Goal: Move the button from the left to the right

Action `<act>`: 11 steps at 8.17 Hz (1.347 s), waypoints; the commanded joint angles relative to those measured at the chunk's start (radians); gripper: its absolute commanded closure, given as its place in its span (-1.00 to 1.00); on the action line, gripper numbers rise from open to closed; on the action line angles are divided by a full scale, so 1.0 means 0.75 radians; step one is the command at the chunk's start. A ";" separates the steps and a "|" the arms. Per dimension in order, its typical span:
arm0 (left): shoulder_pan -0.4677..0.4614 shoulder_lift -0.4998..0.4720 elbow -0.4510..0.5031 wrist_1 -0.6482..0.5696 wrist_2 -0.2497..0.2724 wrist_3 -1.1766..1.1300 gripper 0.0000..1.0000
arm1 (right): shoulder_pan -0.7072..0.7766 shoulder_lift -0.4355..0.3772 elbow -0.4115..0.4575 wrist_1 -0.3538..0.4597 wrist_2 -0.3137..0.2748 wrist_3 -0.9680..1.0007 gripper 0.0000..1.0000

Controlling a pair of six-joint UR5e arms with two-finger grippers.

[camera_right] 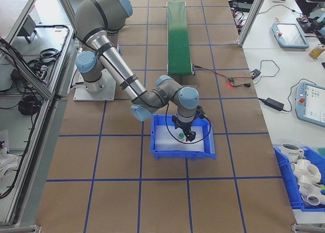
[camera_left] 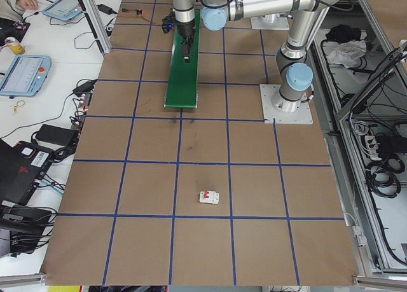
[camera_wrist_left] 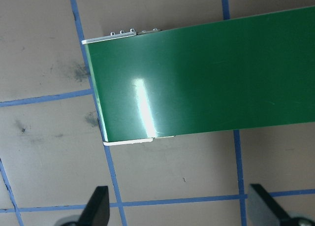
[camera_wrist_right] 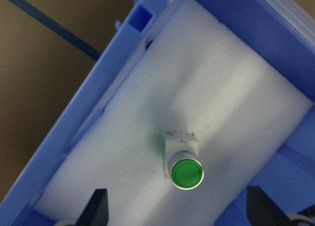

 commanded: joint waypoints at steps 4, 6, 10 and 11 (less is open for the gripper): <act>-0.002 0.018 0.002 -0.002 -0.016 -0.008 -1.00 | 0.224 -0.520 -0.044 0.504 0.026 0.203 -1.00; -0.004 0.016 0.004 0.012 -0.035 -0.018 -1.00 | 0.547 -0.543 -0.048 0.513 -0.006 0.615 -1.00; -0.008 0.031 0.000 0.016 -0.141 -0.016 -1.00 | 1.132 -0.490 -0.046 0.513 -0.013 1.556 -1.00; -0.008 0.033 0.000 0.016 -0.115 -0.014 -1.00 | 1.243 -0.476 -0.046 0.511 -0.015 1.734 -1.00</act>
